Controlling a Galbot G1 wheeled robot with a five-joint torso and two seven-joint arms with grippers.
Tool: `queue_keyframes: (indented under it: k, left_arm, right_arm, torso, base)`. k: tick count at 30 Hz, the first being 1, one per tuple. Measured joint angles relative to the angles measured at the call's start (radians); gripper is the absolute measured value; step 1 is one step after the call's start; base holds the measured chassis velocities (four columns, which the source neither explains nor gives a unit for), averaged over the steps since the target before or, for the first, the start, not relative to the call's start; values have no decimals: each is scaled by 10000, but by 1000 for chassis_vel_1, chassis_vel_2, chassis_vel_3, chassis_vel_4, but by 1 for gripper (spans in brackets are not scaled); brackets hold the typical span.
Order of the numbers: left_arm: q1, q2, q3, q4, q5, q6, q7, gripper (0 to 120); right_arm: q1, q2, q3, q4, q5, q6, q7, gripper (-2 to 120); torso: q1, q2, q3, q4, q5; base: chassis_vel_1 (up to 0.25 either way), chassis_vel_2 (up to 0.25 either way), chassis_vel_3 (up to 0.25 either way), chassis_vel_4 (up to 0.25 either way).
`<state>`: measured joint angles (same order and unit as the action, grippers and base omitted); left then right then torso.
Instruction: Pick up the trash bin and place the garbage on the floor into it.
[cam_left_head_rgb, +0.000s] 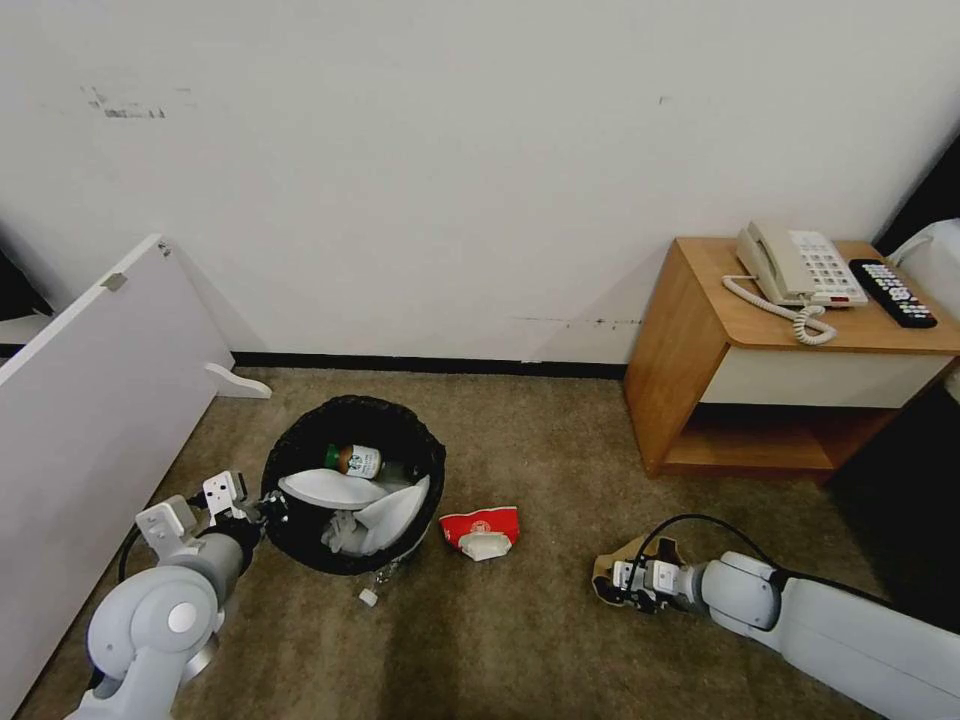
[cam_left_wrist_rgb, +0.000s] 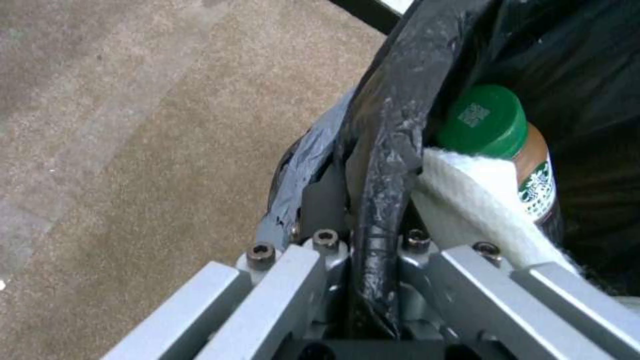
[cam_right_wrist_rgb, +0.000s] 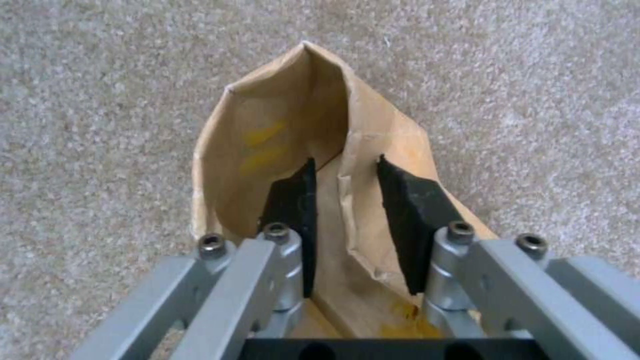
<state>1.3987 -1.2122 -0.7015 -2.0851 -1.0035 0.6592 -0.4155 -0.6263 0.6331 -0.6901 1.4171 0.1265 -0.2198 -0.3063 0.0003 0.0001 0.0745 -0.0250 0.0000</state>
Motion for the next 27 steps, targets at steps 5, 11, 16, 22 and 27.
queue_keyframes:
  k: [5,11,16,22,27]
  left_arm:
    - [22,16,-2,-2,-4,-3,5,1]
    - [54,49,-18,-34,-12,-6,12,1]
    - [71,31,4,-54,-11,-11,17,1]
    - [63,-10,32,-65,-7,-12,18,1]
    - [85,-27,32,-68,5,-16,26,1]
  right_arm:
    - [27,5,-5,-11,5,-3,-9,17]
    - [27,7,-3,-130,5,10,-22,16]
    - [29,1,34,-145,16,2,-33,13]
    - [29,-32,64,-151,22,-13,-33,10]
    - [18,-42,109,-211,26,-23,-30,7]
  torso:
    - [0,-1,0,0,0]
    - [0,0,0,0,0]
    - [0,0,-1,0,0]
    - [0,0,0,0,0]
    - [0,0,0,0,1]
  base:
    - [0,0,0,0]
    - [0,0,0,0]
    - [0,0,0,0]
    - [0,0,0,0]
    - [0,0,0,0]
